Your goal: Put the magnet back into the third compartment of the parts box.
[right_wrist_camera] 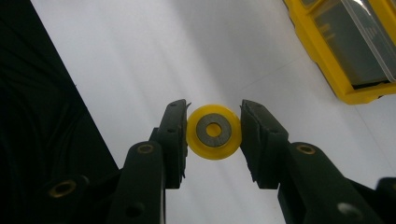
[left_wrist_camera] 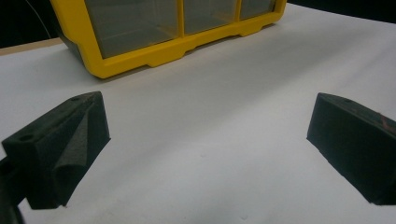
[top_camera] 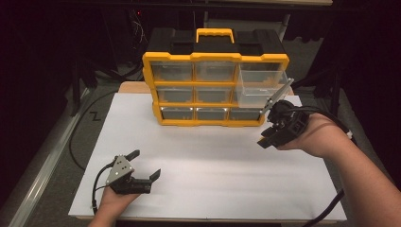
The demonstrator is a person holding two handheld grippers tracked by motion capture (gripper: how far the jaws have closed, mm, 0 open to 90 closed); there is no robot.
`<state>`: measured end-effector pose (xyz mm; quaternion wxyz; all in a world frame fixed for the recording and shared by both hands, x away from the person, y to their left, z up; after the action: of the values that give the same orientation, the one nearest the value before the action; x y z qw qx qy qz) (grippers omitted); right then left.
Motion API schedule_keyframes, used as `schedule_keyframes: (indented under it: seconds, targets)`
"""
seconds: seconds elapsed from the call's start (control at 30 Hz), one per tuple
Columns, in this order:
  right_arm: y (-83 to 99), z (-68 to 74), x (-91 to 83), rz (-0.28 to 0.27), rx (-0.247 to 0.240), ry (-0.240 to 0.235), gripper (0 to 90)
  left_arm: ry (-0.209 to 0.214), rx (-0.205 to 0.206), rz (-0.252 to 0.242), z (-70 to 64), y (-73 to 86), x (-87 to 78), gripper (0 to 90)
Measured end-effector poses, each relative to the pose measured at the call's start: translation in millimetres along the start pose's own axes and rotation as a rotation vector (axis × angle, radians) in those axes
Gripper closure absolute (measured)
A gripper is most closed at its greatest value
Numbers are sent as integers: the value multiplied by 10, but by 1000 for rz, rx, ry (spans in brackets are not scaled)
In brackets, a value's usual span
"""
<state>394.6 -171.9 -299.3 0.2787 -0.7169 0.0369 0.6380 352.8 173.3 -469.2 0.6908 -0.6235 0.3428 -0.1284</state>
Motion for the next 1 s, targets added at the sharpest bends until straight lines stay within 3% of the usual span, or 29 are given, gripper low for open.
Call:
schedule_keyframes:
  seconds: [0.27, 1.0]
  targets:
    - [-56, -36, -74, -6, 3, 10, 652, 2, 1, -2, -10, -4, -16, 2]
    - [-225, -163, -485, -9, 10, 52, 651, 7, 6, -5, -15, -9, -24, 2]
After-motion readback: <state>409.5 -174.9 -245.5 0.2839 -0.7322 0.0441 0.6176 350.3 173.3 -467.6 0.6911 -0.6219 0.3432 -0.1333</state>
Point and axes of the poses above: each handheld gripper's, and its own axes: x roughly forward along the jaws, y roughly out of its underside, z roughly to its left, the point moved 9 cm from there along x, roughly forward along the jaws, and after that the axes turned 2 degrees about -z, right-handed, at the moved point
